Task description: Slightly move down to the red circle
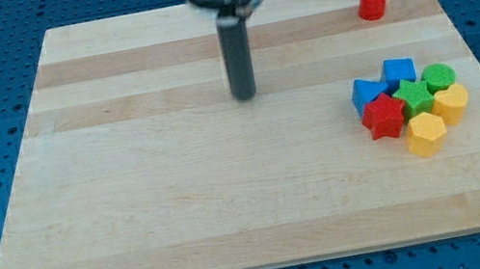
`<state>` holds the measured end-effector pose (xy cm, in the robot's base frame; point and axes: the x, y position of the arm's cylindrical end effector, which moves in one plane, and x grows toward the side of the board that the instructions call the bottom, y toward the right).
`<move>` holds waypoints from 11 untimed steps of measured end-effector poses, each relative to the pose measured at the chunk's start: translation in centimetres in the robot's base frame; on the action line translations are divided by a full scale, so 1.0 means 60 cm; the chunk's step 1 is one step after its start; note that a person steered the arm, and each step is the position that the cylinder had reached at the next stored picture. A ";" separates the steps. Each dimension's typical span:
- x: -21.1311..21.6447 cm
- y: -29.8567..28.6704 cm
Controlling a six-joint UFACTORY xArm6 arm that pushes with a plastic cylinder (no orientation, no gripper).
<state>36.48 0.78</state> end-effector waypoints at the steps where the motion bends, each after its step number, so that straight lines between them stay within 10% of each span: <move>1: -0.114 0.042; 4: -0.226 0.203; 11: -0.208 0.361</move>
